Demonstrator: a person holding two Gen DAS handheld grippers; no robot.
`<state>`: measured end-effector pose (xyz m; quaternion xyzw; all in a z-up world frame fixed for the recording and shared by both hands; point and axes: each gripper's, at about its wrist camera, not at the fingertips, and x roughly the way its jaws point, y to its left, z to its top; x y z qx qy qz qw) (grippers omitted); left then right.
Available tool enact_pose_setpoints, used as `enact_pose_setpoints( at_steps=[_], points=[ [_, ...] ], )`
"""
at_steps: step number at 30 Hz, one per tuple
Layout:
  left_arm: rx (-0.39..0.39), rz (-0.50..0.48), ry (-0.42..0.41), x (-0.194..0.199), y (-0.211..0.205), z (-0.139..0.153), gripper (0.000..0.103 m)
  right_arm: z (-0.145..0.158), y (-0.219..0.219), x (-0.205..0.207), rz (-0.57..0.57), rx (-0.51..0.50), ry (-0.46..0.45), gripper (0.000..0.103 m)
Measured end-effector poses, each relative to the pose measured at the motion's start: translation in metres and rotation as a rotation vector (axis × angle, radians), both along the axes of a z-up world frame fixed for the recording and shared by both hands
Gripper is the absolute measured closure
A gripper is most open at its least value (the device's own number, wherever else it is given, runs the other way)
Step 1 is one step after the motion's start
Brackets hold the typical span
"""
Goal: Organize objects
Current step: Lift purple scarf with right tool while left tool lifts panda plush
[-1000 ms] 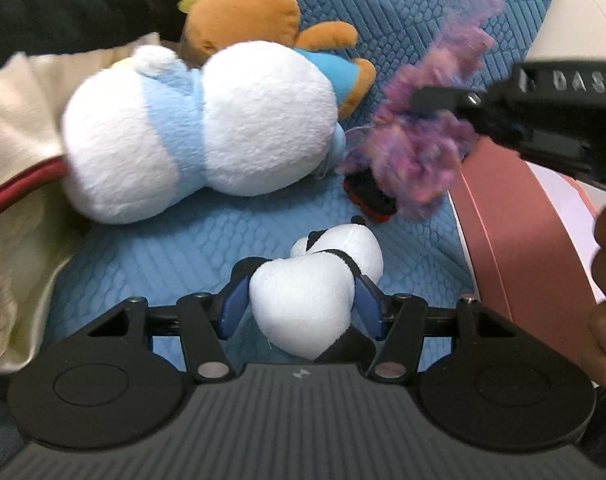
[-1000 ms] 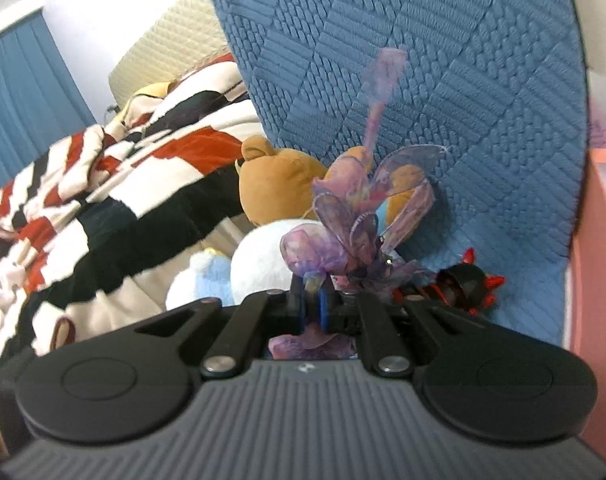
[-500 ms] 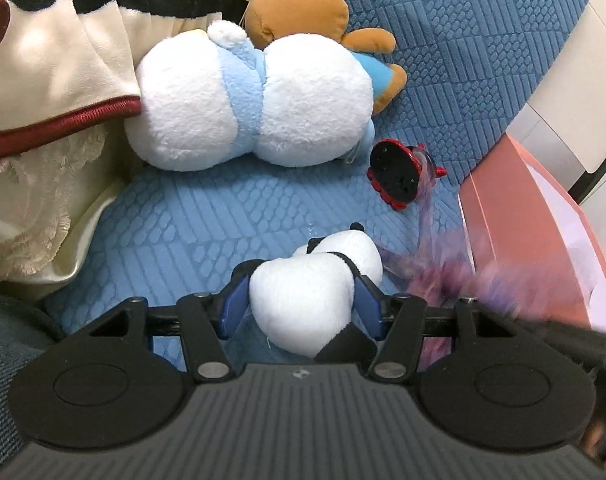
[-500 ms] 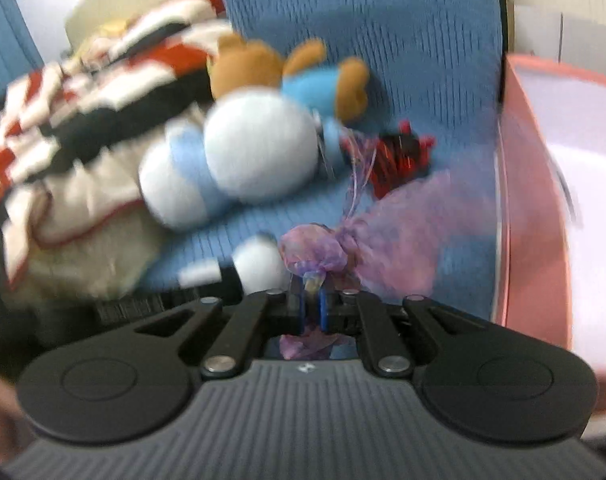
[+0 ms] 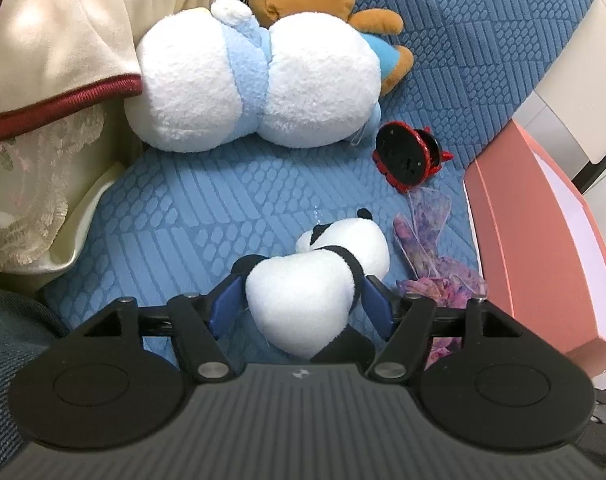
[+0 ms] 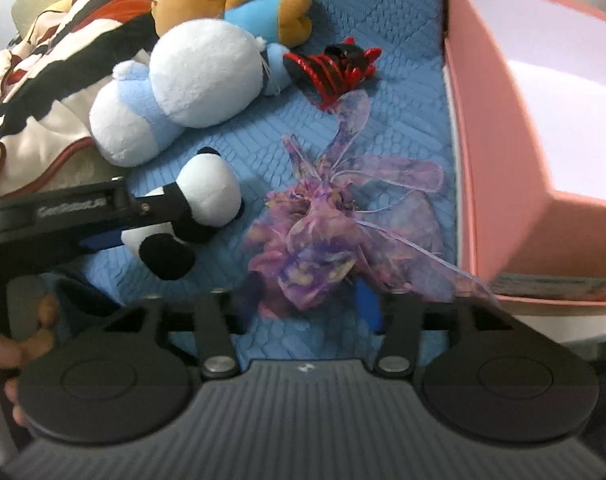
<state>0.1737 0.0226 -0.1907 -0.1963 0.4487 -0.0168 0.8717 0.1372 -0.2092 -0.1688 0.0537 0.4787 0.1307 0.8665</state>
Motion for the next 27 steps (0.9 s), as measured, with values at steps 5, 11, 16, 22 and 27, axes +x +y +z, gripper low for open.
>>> enact_pose_setpoints(
  at_steps=[5, 11, 16, 22, 27],
  points=[
    [0.019, -0.014, -0.003, -0.001, 0.0, 0.0, 0.029, 0.013, 0.005, -0.006, 0.016, -0.011, -0.104, 0.042],
    [0.053, -0.052, -0.026, -0.002, -0.003, 0.004, 0.028, 0.01, 0.015, 0.008, 0.039, -0.085, -0.176, 0.025],
    [0.061, -0.102, -0.075, -0.002, -0.003, 0.011, 0.029, -0.008, 0.023, 0.025, 0.066, -0.116, -0.131, 0.025],
    [0.127, -0.197, -0.094, 0.003, -0.012, 0.009, 0.029, -0.025, 0.029, 0.031, 0.074, -0.176, -0.097, 0.032],
    [0.172, -0.253, -0.098, 0.007, -0.016, 0.006, 0.03, -0.03, 0.023, 0.034, 0.043, -0.201, -0.073, 0.056]
  ],
)
